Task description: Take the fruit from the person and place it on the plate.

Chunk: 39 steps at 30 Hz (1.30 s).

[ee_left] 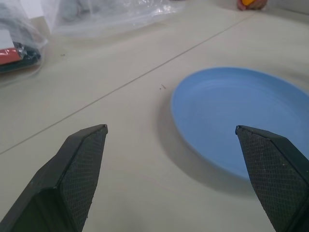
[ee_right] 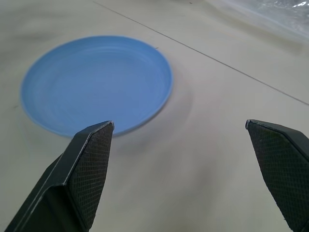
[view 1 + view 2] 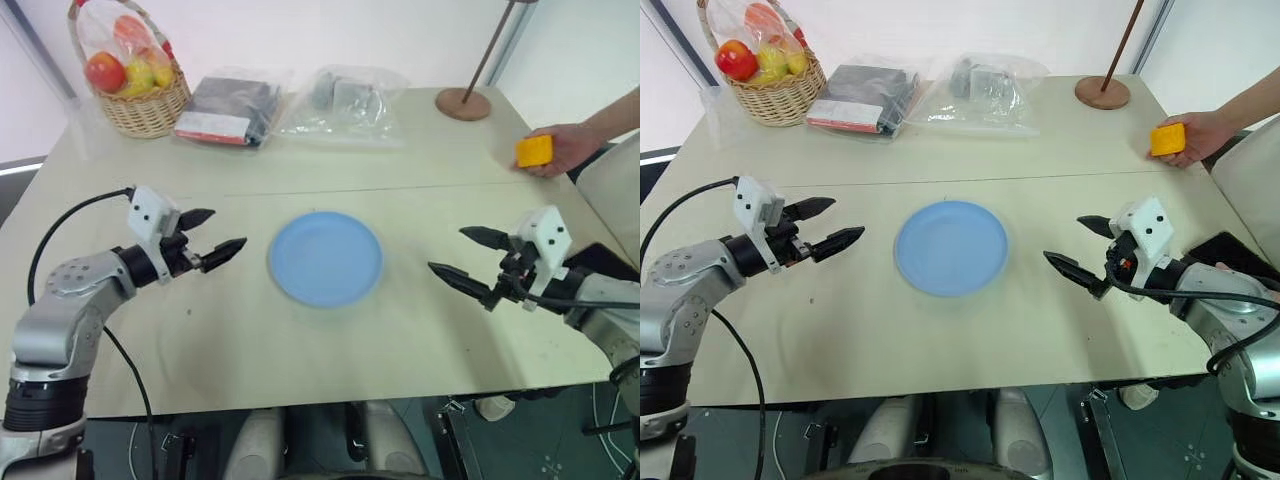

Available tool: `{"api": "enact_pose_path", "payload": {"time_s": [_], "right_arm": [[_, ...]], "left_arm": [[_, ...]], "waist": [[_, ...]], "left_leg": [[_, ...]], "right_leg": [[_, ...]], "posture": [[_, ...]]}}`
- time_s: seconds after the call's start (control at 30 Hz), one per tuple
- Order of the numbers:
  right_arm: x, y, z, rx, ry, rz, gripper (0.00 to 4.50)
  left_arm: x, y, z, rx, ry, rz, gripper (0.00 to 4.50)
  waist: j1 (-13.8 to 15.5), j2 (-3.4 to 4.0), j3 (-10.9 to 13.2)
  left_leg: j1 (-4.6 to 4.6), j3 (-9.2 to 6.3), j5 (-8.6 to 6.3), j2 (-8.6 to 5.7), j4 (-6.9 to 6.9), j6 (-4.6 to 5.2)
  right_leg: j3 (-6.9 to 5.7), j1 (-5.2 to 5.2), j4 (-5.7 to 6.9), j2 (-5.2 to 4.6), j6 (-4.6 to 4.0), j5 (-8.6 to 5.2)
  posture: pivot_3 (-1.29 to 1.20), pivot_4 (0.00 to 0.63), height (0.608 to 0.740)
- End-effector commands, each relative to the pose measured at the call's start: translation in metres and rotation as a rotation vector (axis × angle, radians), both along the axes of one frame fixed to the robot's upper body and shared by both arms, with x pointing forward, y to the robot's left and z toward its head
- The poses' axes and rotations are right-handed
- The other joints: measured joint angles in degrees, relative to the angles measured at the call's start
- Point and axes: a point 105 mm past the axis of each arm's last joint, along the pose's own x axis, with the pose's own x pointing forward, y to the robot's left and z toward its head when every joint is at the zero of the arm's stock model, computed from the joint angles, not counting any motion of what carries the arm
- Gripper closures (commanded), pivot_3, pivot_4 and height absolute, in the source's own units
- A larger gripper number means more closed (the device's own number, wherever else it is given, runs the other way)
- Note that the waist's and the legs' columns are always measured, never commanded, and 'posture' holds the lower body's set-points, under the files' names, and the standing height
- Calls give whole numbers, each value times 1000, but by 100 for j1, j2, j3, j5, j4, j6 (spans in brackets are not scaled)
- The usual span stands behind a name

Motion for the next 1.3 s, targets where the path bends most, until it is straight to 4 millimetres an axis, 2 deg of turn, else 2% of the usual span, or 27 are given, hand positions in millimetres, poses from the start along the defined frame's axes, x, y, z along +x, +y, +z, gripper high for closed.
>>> {"api": "enact_pose_path", "payload": {"time_s": [0.03, 0.13, 0.4, 1.3], "right_arm": [[-1, 0, 15, -4, -55, -2, 0], [0, 0, 15, -4, -65, -18, 0], [4, 1, 13, 10, -72, -37, 0], [11, -3, 30, 49, -122, -81, 0]], "left_arm": [[-1, 1, 10, 15, -36, -18, 45], [1, -1, 13, -32, -29, -8, 45], [0, -8, 7, -26, -23, -16, 45], [7, -12, 8, -38, -24, -36, 45]], "waist": [[3, 0, 0], [7, 0, 0], [9, 0, 0], [5, 0, 1]], "left_leg": [[0, 0, 0, 0, 0, 0], [-1, 0, 0, 0, 0, 0], [-2, 0, 0, 0, 0, 0], [-4, 0, 0, -1, 0, 0]], "right_leg": [[0, 0, -1, 0, 0, 0], [0, 0, -1, -7, 0, 0], [0, -1, -1, -12, 0, 0], [0, -3, -5, -14, 1, 0]], "posture": [[0, 150, 740], [0, 150, 740], [0, 150, 740], [0, 150, 740]]}}
